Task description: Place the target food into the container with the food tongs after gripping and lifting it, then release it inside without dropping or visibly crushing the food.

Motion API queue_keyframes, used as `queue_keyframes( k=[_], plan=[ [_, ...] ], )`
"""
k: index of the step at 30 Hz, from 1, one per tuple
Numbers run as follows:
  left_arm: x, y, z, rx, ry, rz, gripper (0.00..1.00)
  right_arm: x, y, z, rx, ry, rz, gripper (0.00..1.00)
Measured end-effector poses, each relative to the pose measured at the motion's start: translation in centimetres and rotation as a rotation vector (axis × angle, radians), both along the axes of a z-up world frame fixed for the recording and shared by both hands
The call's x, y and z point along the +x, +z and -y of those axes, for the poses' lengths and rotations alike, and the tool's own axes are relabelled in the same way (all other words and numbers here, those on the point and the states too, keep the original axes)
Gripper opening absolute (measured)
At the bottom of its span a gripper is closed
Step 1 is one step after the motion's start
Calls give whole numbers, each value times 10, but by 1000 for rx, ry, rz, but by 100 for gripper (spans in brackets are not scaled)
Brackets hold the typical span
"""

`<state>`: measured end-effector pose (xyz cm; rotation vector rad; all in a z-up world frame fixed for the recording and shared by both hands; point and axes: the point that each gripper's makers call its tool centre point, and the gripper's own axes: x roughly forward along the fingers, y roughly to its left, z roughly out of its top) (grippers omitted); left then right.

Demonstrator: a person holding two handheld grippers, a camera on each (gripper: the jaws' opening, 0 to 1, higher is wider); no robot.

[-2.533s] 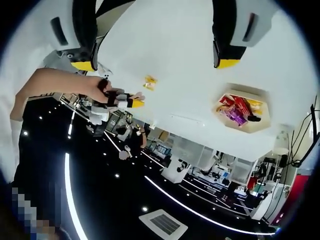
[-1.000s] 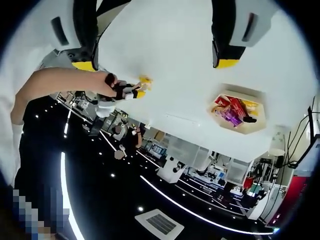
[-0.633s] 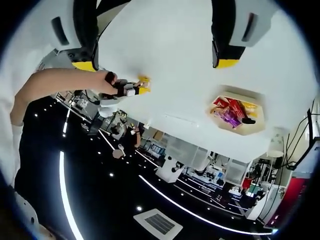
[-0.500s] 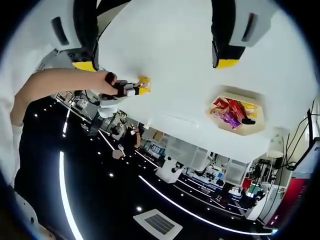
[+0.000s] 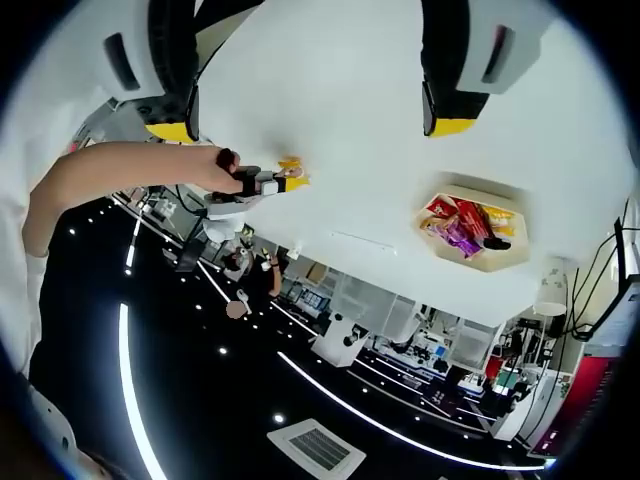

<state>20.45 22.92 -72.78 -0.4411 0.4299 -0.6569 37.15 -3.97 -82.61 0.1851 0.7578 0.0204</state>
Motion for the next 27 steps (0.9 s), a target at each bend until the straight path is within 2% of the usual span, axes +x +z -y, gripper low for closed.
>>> queue_keyframes(
  k=[5, 11, 15, 20, 24, 27],
  plan=[
    [2, 0, -1, -4, 5, -1, 92, 1, -2, 1, -16, 33, 29, 29],
    [4, -1, 7, -14, -10, 0, 92, 3, -9, -4, -127, 194, -6, 31],
    [3, 0, 13, -21, -28, -2, 91, 5, -9, 1, -99, 128, -14, 30],
    [0, -1, 12, -22, -29, -12, 89, 3, -9, -1, -107, 158, -9, 28],
    [-1, -2, 9, -16, -19, -20, 87, 0, -8, 2, -143, 148, 52, 24],
    [-1, 0, 7, -11, -7, -7, 88, 2, -10, 5, -153, 146, 64, 22]
  ],
)
